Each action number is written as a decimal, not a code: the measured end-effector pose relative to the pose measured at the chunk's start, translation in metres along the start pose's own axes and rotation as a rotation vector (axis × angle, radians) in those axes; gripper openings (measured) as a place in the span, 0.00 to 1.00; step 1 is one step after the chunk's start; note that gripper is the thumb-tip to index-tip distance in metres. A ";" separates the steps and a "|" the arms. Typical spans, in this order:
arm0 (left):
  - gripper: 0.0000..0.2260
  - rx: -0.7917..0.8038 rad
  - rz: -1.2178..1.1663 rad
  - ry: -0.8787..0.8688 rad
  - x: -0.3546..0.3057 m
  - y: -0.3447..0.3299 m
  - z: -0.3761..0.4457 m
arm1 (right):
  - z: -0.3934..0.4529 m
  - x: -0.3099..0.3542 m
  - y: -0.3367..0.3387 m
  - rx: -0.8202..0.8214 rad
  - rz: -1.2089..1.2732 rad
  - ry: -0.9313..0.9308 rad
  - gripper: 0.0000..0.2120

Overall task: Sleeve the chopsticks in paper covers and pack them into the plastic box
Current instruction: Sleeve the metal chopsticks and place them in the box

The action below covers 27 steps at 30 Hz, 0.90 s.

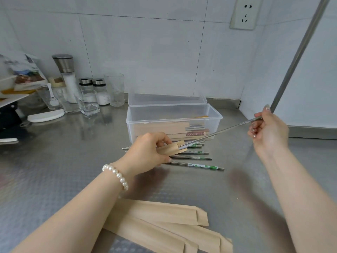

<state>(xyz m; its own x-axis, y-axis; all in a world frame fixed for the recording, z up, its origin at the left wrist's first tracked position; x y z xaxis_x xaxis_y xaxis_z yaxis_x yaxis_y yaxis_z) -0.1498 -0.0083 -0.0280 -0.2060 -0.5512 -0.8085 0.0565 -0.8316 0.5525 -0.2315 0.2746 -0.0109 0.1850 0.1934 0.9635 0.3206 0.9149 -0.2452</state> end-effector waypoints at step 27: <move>0.15 -0.092 0.069 -0.128 -0.011 -0.001 -0.004 | -0.063 -0.032 -0.071 0.649 -0.615 -0.033 0.10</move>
<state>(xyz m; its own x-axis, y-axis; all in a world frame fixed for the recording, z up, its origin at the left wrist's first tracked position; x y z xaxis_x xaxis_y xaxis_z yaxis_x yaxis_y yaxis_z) -0.1432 -0.0022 -0.0206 -0.3207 -0.5989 -0.7338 0.1631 -0.7980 0.5801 -0.2014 0.1810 -0.0307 0.1237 -0.3970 0.9095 -0.2360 0.8784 0.4155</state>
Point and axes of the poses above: each hand's wrist, its own z-axis towards the middle knuckle, its own y-axis out of the back of the hand, x = y × z, the point moved 5 cm from there along z, towards the middle knuckle, and after that the axes turned 13 degrees about -z, right-handed, at the moved point
